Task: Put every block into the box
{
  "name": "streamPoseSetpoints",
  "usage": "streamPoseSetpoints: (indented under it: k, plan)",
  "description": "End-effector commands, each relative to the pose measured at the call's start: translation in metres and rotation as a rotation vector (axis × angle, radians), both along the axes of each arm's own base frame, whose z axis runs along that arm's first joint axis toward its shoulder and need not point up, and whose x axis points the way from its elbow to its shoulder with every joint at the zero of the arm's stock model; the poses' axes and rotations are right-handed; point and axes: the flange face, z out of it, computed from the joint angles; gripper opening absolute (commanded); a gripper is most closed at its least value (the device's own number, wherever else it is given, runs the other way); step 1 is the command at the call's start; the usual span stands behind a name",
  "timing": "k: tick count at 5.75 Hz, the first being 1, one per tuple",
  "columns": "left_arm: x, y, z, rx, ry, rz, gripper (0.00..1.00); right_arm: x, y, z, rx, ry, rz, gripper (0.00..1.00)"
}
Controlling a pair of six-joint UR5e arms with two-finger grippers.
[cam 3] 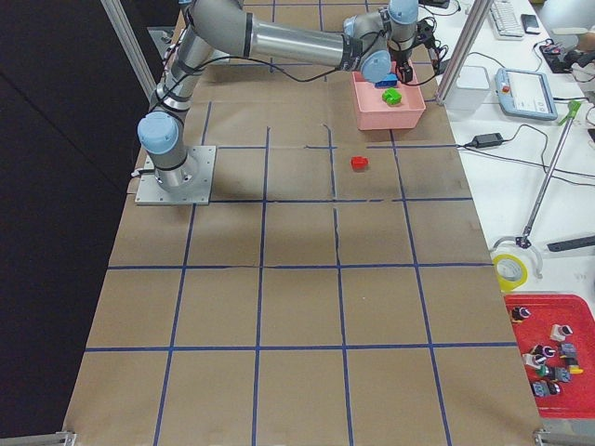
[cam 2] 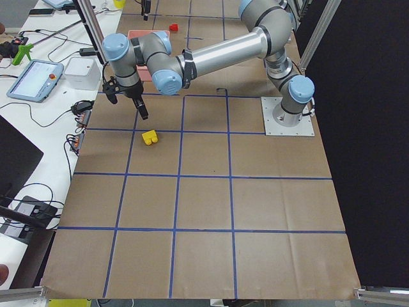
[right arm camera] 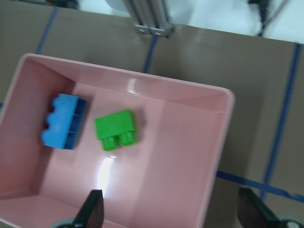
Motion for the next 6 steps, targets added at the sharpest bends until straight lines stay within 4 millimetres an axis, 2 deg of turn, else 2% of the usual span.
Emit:
streamPoseSetpoints:
  k: [1,2,3,4,5,6]
  plan:
    - [0.008,-0.017,-0.068,0.032,0.015,0.08,0.99,-0.082,0.024,0.035,0.087,0.172,-0.066,1.0]
    - [0.005,-0.026,-0.102,0.028,0.015,0.106,0.99,-0.09,0.032,0.004,0.146,0.198,-0.076,1.0]
    - [0.003,-0.025,-0.139,0.034,0.016,0.126,0.99,-0.098,0.052,-0.038,0.175,0.196,-0.086,1.0]
    - [-0.002,-0.016,-0.172,0.01,0.009,0.126,0.99,-0.098,0.085,-0.066,0.131,0.192,-0.116,1.0]
    - [-0.008,-0.002,-0.202,0.006,0.008,0.125,0.99,-0.105,0.113,-0.104,0.066,0.175,-0.205,1.0]
    - [-0.01,0.003,-0.212,-0.005,0.006,0.125,0.99,-0.122,0.126,-0.131,0.056,0.169,-0.24,1.0]
